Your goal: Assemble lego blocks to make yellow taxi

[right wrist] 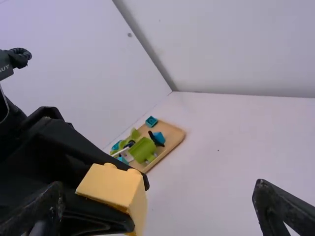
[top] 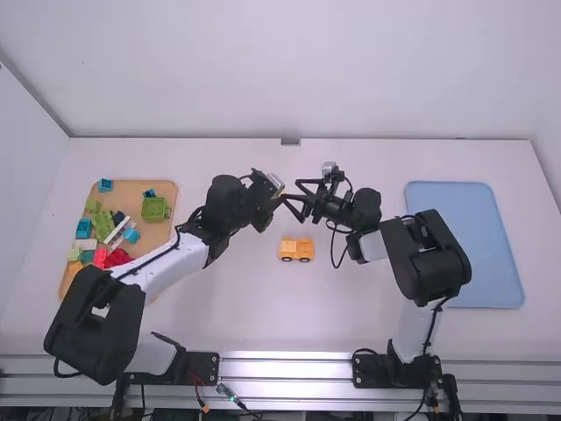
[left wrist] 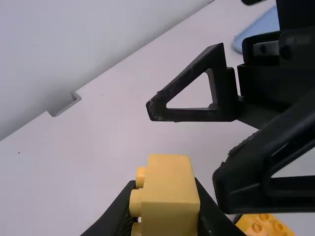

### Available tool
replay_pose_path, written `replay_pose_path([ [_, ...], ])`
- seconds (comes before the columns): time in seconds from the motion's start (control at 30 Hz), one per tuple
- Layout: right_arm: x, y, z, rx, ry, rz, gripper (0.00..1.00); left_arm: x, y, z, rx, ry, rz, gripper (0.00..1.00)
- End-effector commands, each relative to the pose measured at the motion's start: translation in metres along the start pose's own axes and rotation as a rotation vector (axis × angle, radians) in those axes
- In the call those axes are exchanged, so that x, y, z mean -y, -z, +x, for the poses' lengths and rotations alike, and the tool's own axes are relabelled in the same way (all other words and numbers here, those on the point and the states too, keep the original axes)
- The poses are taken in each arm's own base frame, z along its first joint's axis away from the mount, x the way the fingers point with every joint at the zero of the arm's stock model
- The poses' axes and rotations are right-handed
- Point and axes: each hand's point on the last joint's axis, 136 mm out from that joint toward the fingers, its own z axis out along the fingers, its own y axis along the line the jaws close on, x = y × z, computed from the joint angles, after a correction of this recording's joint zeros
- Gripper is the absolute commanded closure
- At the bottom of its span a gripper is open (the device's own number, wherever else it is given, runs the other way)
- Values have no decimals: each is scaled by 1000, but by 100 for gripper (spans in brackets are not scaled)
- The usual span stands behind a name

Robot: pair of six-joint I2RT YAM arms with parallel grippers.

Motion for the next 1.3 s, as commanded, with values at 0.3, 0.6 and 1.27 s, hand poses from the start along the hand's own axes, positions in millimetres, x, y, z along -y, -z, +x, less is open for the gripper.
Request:
replay_pose_path([
  [0.3, 21, 15, -6, 10, 44, 55, 1, -106, 53, 67, -389, 370, -534, 98],
  [0.6, 53, 29, -3, -11, 111, 179, 1, -169, 143, 126, -584, 719, -717, 98],
  [1.27, 62, 23, -21, -517, 312, 476, 1, -187, 198, 236, -873, 877, -704, 98],
])
